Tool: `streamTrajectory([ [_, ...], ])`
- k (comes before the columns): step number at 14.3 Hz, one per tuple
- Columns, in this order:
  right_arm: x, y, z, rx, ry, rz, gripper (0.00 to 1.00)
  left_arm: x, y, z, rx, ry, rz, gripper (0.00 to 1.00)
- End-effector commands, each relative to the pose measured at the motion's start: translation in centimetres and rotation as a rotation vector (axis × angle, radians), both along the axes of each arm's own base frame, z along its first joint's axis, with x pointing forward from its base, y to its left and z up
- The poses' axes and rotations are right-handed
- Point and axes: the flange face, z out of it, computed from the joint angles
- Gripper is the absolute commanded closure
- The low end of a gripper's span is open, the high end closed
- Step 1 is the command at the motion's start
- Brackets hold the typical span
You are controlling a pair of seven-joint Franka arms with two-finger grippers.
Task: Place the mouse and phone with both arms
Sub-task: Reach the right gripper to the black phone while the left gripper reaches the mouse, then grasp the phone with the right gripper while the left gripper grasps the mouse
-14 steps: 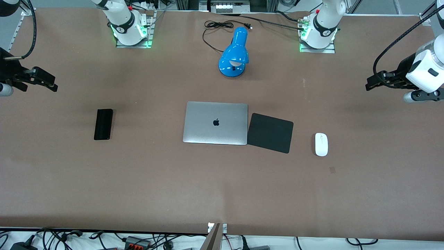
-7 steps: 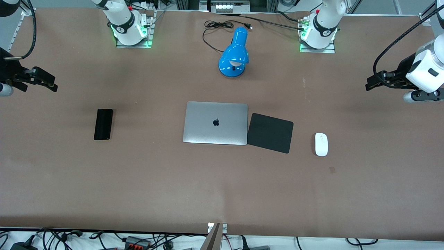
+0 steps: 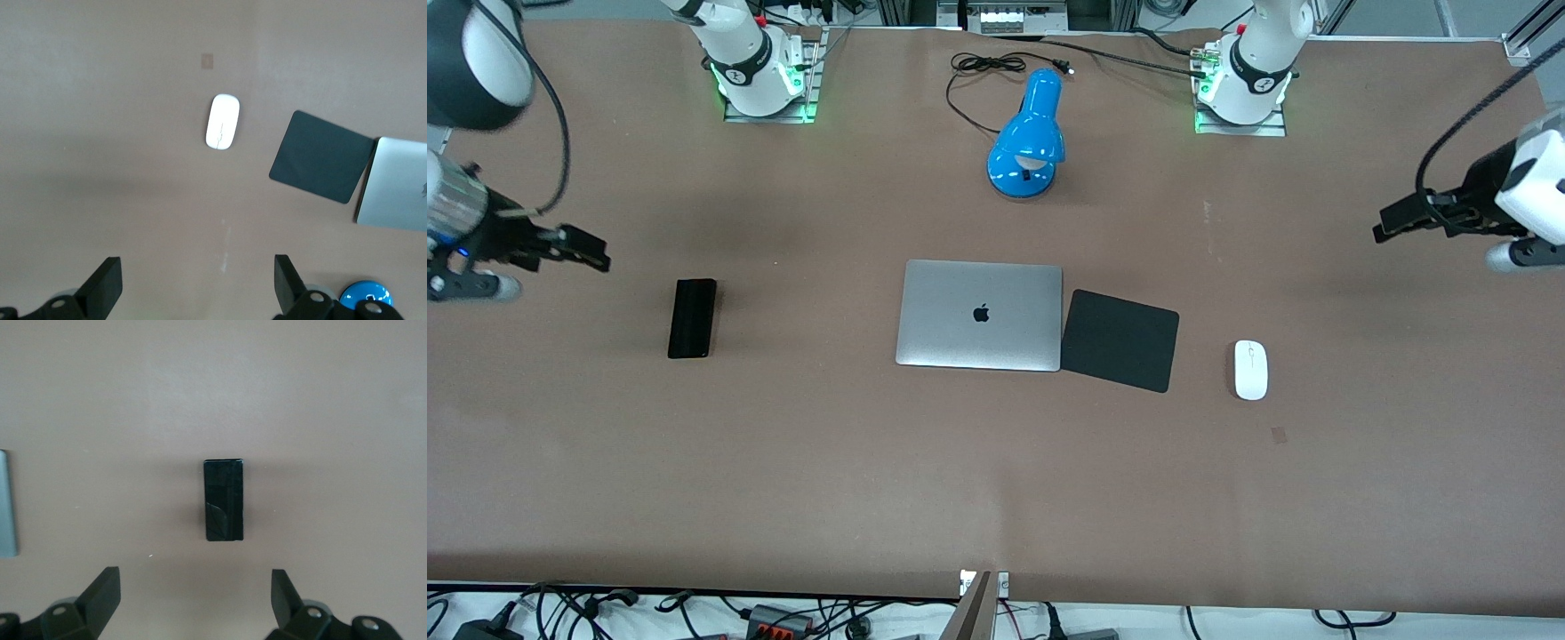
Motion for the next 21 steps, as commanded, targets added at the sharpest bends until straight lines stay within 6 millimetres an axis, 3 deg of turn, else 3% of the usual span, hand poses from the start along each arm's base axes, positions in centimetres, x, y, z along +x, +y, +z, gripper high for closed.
streamTrajectory([
  [1,-0.7,-0.7,-3.4,-0.042,-0.005,0.015,0.0,2.8,0.1,-2.8,-0.051,0.041,-0.01,0.0],
  [2,-0.8,-0.8,-5.0,-0.044,0.012,0.015,0.0,4.2,-0.4,-5.2,-0.066,0.067,-0.019,0.0],
  [3,-0.5,-1.1,-6.2,-0.043,0.021,0.01,0.0,6.3,-1.1,-9.0,-0.083,0.089,-0.03,0.0],
  [5,0.1,-1.7,-8.9,-0.042,0.041,0.005,0.0,10.1,-2.9,-13.5,-0.108,0.051,-0.046,0.0],
  [7,0.7,-2.5,-12.0,-0.037,0.057,-0.006,0.0,12.2,-5.5,-18.0,-0.106,0.008,-0.071,0.0],
  [9,0.8,-2.5,-15.2,-0.033,0.066,-0.002,0.0,13.5,-4.9,-22.6,-0.068,-0.033,-0.081,0.0],
  [11,0.4,-2.5,-18.1,-0.03,0.069,0.001,0.0,14.1,-4.8,-26.7,0.007,-0.04,-0.21,0.0],
  [14,0.4,-3.0,-23.5,-0.021,0.121,-0.007,0.0,12.8,-4.4,-32.3,0.04,-0.019,-0.309,0.0],
  [16,0.0,-4.1,-25.7,-0.014,0.147,-0.019,0.0,11.7,-4.5,-34.7,0.036,-0.067,-0.309,0.0],
  [21,-0.4,-3.8,-29.7,-0.004,0.193,-0.016,0.0,9.1,-4.9,-37.2,0.037,-0.016,-0.329,0.0],
])
